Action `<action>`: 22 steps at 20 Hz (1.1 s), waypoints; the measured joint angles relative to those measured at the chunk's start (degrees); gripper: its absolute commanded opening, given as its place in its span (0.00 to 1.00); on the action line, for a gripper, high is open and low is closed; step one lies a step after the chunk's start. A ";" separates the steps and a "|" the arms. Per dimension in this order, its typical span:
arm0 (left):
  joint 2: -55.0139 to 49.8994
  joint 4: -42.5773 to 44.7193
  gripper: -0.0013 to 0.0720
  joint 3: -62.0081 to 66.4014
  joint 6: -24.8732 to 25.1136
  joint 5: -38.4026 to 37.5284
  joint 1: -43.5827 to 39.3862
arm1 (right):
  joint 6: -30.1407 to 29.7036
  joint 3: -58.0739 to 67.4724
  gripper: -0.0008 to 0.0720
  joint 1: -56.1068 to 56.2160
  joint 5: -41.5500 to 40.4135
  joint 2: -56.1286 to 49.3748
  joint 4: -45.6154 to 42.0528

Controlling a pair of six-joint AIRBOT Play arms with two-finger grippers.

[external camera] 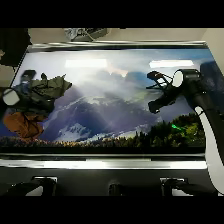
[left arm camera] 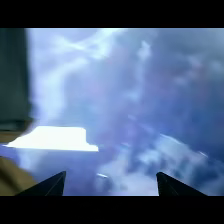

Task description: Fold the shirts.

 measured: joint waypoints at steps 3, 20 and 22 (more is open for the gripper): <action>0.04 1.16 1.00 3.69 -2.40 -1.46 12.39 | -0.87 -0.07 0.93 0.00 -1.55 -0.20 -0.72; -5.88 -44.06 1.00 -24.65 21.57 17.27 52.50 | -10.56 -0.52 0.93 0.07 0.04 -0.39 11.52; -8.02 -45.33 0.97 -25.05 23.04 20.33 50.86 | -10.64 -0.52 0.93 0.09 1.53 -0.39 12.74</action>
